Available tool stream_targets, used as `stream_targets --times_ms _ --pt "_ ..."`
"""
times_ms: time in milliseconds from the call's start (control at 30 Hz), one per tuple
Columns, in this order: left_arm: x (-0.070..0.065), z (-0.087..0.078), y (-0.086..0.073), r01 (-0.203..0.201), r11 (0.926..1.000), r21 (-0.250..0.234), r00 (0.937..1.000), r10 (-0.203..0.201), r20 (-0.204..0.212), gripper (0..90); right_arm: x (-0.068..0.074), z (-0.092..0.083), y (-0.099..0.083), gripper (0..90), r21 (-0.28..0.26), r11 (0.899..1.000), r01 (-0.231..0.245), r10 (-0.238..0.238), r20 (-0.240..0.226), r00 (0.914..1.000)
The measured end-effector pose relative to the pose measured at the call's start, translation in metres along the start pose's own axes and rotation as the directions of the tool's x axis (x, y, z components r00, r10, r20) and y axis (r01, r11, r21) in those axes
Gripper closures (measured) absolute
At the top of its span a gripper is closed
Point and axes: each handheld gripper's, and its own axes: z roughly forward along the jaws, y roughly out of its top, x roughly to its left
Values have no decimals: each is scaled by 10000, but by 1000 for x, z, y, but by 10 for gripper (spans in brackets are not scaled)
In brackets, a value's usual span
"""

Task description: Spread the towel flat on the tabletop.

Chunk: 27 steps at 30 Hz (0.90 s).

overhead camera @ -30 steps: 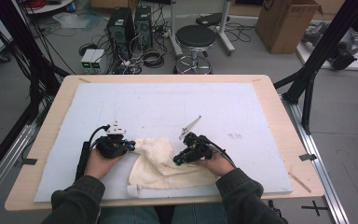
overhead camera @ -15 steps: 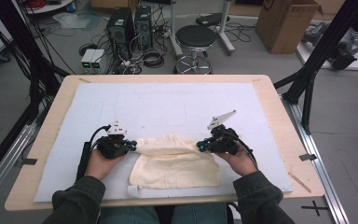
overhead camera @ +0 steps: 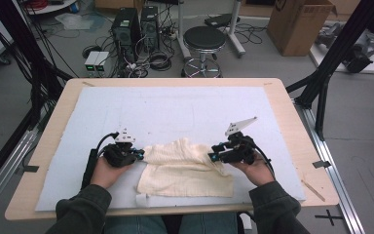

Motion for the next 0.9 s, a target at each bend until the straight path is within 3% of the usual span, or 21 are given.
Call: stream_targets --times_ms 167,233,300,400,500,600,733,800,900 --pt "0 0 0 8 10000 -26 10000 -8 -24 877 -18 0 11 586 -580 9970 -520 535 243 9983" --pt "1 1 0 19 10000 -42 10000 -19 -25 877 -24 11 13 583 -363 9965 -751 760 244 9968" --pt "1 1 0 38 10000 -55 10000 -38 -19 877 -29 26 13 566 265 9961 -847 837 364 9958" --pt "3 0 0 75 9999 -111 10000 -75 -13 877 -29 47 12 585 1205 9907 -629 564 566 9968" --pt "4 1 -1 163 9998 -71 9999 -163 54 877 -26 58 10 680 1647 9862 -142 20 738 9973" --pt "5 0 0 216 9996 -165 9996 -214 170 839 -24 59 10 815 1808 9832 238 -411 927 9948" --pt "16 -7 3 833 9942 -682 9965 -824 147 702 -22 60 9 834 1898 9809 436 -635 997 9930" --pt "21 -7 5 1316 9875 -870 9913 -1306 171 635 -23 60 8 839 1829 9821 443 -632 984 9931" --pt "24 0 5 1508 9859 -728 9885 -1494 249 614 -25 58 3 843 1443 9890 317 -444 858 9953"
